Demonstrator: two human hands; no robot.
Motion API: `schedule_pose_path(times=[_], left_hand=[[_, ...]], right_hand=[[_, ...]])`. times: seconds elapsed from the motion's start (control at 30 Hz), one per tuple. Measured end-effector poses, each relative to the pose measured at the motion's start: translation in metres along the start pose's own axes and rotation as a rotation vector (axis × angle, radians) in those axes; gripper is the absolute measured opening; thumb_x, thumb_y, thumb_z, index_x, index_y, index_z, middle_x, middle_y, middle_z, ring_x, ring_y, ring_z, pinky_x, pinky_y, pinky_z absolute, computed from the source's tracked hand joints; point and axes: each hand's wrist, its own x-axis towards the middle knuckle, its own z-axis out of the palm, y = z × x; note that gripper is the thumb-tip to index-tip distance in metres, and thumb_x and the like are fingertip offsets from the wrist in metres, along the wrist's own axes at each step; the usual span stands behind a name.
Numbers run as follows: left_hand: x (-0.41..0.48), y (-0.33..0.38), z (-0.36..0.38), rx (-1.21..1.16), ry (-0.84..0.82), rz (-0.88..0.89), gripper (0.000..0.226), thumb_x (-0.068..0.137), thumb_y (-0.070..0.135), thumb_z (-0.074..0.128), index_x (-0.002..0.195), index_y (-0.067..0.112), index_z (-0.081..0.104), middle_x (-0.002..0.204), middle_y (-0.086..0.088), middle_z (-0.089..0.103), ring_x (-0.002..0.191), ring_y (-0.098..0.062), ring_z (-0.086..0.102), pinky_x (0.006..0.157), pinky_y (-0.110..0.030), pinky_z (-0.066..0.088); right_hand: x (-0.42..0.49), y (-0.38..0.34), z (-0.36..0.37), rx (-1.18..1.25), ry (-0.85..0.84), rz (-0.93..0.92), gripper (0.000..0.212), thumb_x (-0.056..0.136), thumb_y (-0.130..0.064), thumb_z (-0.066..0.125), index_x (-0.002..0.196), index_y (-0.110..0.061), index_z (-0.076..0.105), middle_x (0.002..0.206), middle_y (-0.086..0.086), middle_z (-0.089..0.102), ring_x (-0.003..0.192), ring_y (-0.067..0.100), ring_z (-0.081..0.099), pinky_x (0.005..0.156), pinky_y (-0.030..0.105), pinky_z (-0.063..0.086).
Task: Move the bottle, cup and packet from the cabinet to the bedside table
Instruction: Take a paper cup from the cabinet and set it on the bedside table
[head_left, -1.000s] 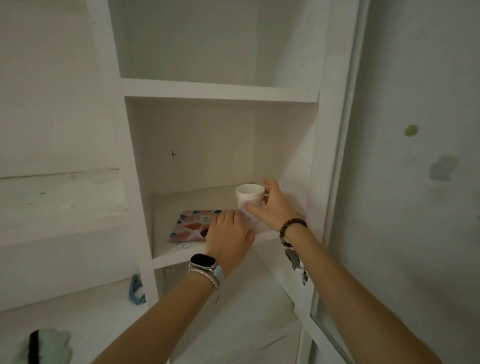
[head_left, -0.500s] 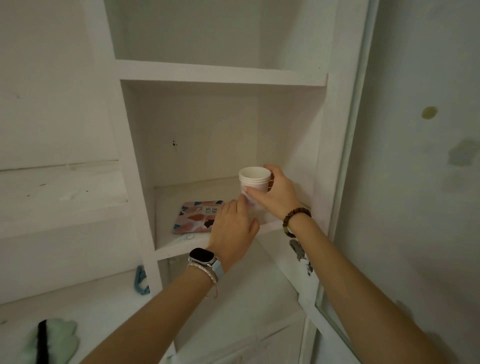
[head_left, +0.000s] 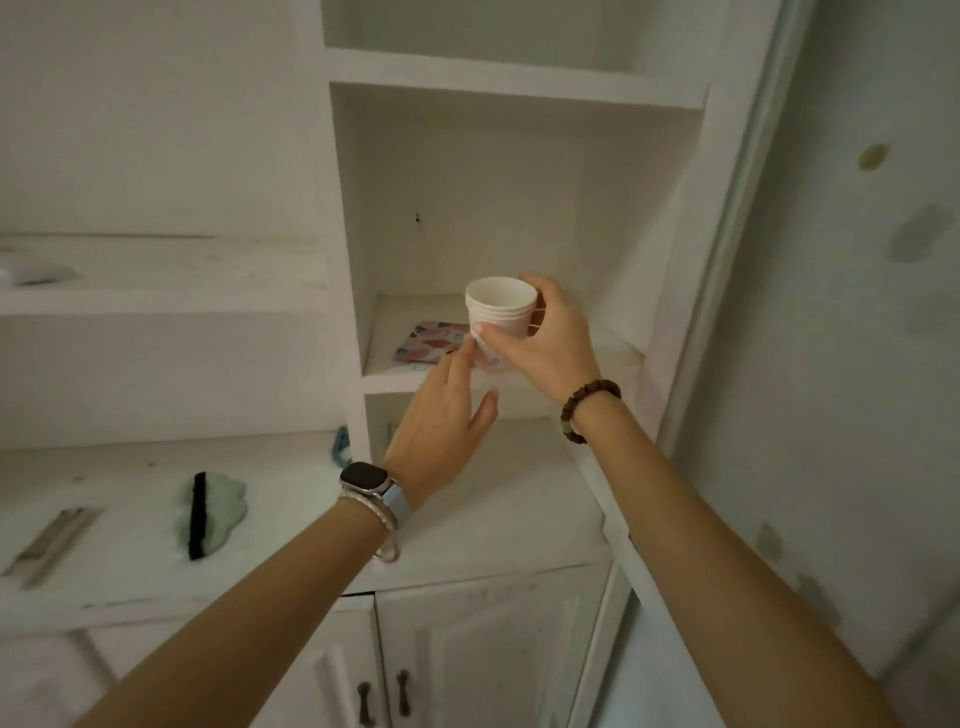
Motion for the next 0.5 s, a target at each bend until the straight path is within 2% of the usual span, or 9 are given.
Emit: schedule_pose_path(times=[0.17, 0.27, 0.3, 0.37, 0.5], left_hand=[[-0.063, 0.001, -0.019, -0.024, 0.027, -0.104, 0.063, 0.092, 0.018, 0.049, 0.147, 0.016, 0.018, 0.135, -0.004, 0.043, 0.119, -0.013, 0.045, 0.098, -0.022, 0.036], [-0.104, -0.001, -0.036, 0.013, 0.037, -0.159, 0.061, 0.093, 0.016, 0.049, 0.147, 0.017, 0.020, 0.134, -0.003, 0.042, 0.111, -0.007, 0.047, 0.091, -0.011, 0.035], [-0.118, -0.002, -0.042, 0.032, 0.039, -0.175, 0.060, 0.093, 0.017, 0.049, 0.146, 0.016, 0.022, 0.135, -0.003, 0.041, 0.112, -0.006, 0.046, 0.092, -0.010, 0.035], [-0.148, -0.007, -0.055, 0.092, 0.036, -0.209, 0.059, 0.094, 0.019, 0.048, 0.147, 0.015, 0.022, 0.139, -0.004, 0.039, 0.116, -0.011, 0.047, 0.097, -0.017, 0.038], [-0.214, -0.018, -0.080, 0.225, -0.007, -0.301, 0.062, 0.095, 0.020, 0.047, 0.149, 0.014, 0.016, 0.144, -0.005, 0.036, 0.117, -0.015, 0.049, 0.096, -0.024, 0.043]], right_hand=[[-0.040, -0.010, 0.029, 0.058, -0.119, -0.043, 0.073, 0.069, -0.034, 0.083, 0.132, -0.016, 0.050, 0.120, -0.003, 0.060, 0.106, 0.010, 0.058, 0.085, 0.013, 0.049], [-0.068, -0.018, 0.052, 0.110, -0.197, -0.069, 0.073, 0.071, -0.036, 0.083, 0.133, -0.019, 0.048, 0.119, -0.007, 0.059, 0.106, 0.006, 0.057, 0.083, 0.005, 0.045], [-0.078, -0.020, 0.061, 0.129, -0.224, -0.077, 0.073, 0.071, -0.036, 0.083, 0.133, -0.019, 0.048, 0.118, -0.008, 0.058, 0.105, 0.005, 0.056, 0.084, 0.006, 0.045], [-0.099, -0.024, 0.079, 0.161, -0.284, -0.086, 0.073, 0.071, -0.037, 0.083, 0.133, -0.019, 0.048, 0.117, -0.009, 0.058, 0.104, 0.005, 0.056, 0.086, 0.011, 0.047], [-0.143, -0.035, 0.123, 0.246, -0.441, -0.053, 0.073, 0.071, -0.037, 0.083, 0.133, -0.021, 0.049, 0.116, -0.010, 0.058, 0.101, 0.004, 0.057, 0.080, 0.008, 0.047]])
